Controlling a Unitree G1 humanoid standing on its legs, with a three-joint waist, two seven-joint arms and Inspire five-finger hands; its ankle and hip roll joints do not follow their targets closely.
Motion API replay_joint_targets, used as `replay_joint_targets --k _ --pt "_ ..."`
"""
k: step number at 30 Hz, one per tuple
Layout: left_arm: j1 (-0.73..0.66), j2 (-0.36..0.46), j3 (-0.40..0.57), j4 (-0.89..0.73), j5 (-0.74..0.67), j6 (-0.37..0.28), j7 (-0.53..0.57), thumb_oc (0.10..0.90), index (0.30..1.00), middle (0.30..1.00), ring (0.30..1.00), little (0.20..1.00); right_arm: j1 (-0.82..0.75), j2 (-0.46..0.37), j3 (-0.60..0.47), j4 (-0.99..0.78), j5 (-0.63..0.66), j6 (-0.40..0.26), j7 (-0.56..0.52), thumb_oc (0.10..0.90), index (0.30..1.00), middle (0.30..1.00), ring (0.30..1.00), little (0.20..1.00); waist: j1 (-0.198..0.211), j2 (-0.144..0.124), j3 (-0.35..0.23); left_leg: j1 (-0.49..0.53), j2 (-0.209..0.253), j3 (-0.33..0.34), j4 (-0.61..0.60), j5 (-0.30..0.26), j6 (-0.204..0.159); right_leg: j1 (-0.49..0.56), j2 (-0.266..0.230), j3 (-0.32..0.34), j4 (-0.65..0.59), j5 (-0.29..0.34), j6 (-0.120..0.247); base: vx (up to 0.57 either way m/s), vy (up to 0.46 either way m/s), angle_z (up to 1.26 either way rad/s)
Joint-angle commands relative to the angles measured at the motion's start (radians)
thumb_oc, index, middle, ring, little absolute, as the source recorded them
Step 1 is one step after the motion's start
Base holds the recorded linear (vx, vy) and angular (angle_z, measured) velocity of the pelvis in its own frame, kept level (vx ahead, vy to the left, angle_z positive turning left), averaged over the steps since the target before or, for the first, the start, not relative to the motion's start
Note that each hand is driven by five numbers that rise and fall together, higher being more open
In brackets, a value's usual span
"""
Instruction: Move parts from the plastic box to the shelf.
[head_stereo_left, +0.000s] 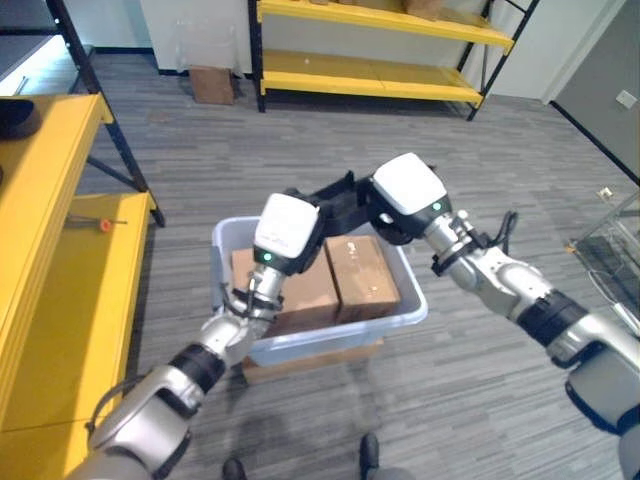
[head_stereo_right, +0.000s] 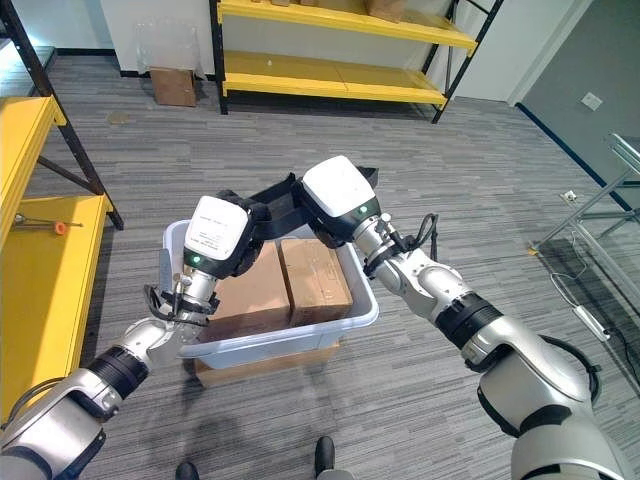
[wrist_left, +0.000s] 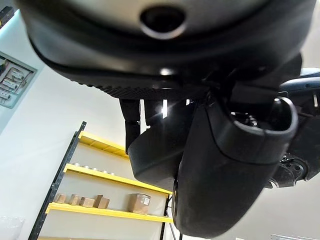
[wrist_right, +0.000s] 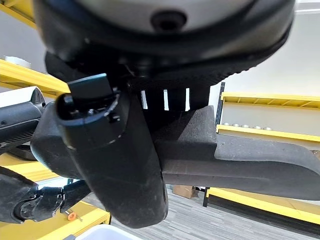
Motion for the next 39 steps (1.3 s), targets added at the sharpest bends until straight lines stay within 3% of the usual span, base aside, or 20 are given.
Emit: replay_joint_targets --k 1,10,11,12,13,19,23,30,36,39 --pt "-0.197 -0.072 -0.037 0.003 0.013 -0.037 0.018 0.4 0.3 0.3 0.3 0.3 -0.261 0.065 -0.088 -0.035 0.065 -0.044 -0.14 0.4 0.3 0.3 0.3 0.3 0.026 0.017 -0.015 0.053 0.019 -0.06 -0.007 -0.085 0.025 0.09 -0.008 -0.028 0.0 -0.033 0.043 0.0 0.0 0.0" --pt "-0.175 -0.067 -0.028 -0.072 0.021 -0.061 -0.002 0.4 0.3 0.3 0.3 0.3 -0.243 0.061 -0.103 -0.059 0.065 -0.042 -0.134 0.4 0.3 0.3 0.3 0.3 0.027 0.026 -0.018 0.059 0.017 -0.059 -0.007 -0.089 0.027 0.097 -0.011 -0.028 0.001 -0.037 0.042 0.0 0.0 0.0" --pt "-0.166 -0.061 -0.021 -0.079 0.019 -0.063 -0.006 0.4 0.3 0.3 0.3 0.3 -0.236 0.057 -0.109 -0.065 0.066 -0.04 -0.129 0.563 0.528 0.528 0.528 0.528 0.027 0.028 -0.017 0.06 0.016 -0.06 -0.007 -0.09 0.027 0.098 -0.011 -0.029 0.001 -0.038 0.042 0.0 0.0 0.0" --pt "-0.155 -0.057 -0.01 -0.089 0.016 -0.065 -0.011 0.4 0.3 0.3 0.3 0.3 -0.224 0.054 -0.118 -0.073 0.076 -0.04 -0.121 0.865 0.951 0.951 0.951 0.951 0.028 0.03 -0.017 0.061 0.016 -0.06 -0.007 -0.091 0.028 0.099 -0.011 -0.028 0.001 -0.039 0.041 0.0 0.0 0.0" --pt "-0.139 -0.051 0.003 -0.093 0.008 -0.067 -0.019 0.4 0.3 0.3 0.3 0.3 -0.213 0.053 -0.129 -0.081 0.09 -0.037 -0.106 0.9 1.0 1.0 1.0 1.0 0.029 0.031 -0.017 0.062 0.015 -0.06 -0.007 -0.091 0.028 0.1 -0.011 -0.029 0.001 -0.04 0.041 0.0 0.0 0.0" --pt "-0.032 -0.021 0.096 -0.132 -0.028 -0.076 -0.049 0.4 0.3 0.3 0.3 0.3 -0.083 0.051 -0.249 -0.172 0.209 -0.045 -0.058 0.9 1.0 1.0 1.0 1.0 0.028 0.046 -0.021 0.066 0.01 -0.06 -0.007 -0.092 0.029 0.108 -0.015 -0.033 0.003 -0.043 0.038 0.0 0.0 0.0" --pt "0.086 0.013 0.191 -0.168 -0.048 -0.077 -0.082 0.4 0.3 0.3 0.3 0.3 0.114 0.057 -0.394 -0.297 0.291 -0.069 -0.035 0.9 1.0 1.0 1.0 1.0 0.028 0.066 -0.024 0.068 0.006 -0.063 -0.007 -0.091 0.03 0.118 -0.018 -0.04 0.003 -0.045 0.037 0.0 0.0 0.0" --pt "0.22 0.066 0.304 -0.234 -0.052 -0.094 -0.112 0.4 0.3 0.3 0.3 0.3 0.359 0.075 -0.543 -0.455 0.335 -0.1 0.002 0.9 1.0 1.0 1.0 1.0 0.026 0.09 -0.034 0.065 0.005 -0.068 -0.007 -0.087 0.029 0.123 -0.019 -0.048 0.003 -0.051 0.036 0.0 -0.005 0.0" --pt "0.38 0.1 0.456 -0.306 -0.054 -0.106 -0.117 0.4 0.3 0.3 0.3 0.3 0.572 0.085 -0.679 -0.569 0.355 -0.135 0.029 0.9 1.0 1.0 1.0 1.0 0.02 0.113 -0.042 0.063 0.007 -0.069 -0.007 -0.079 0.025 0.121 -0.017 -0.053 0.002 -0.053 0.032 -0.01 -0.019 0.0" --pt "0.525 0.093 0.591 -0.378 -0.059 -0.117 -0.107 0.4 0.3 0.3 0.3 0.3 0.741 0.106 -0.786 -0.635 0.37 -0.164 0.041 0.9 1.0 1.0 1.0 1.0 0.017 0.133 -0.045 0.06 0.011 -0.07 -0.007 -0.068 0.02 0.121 -0.012 -0.052 0.001 -0.058 0.029 -0.05 -0.052 0.0"
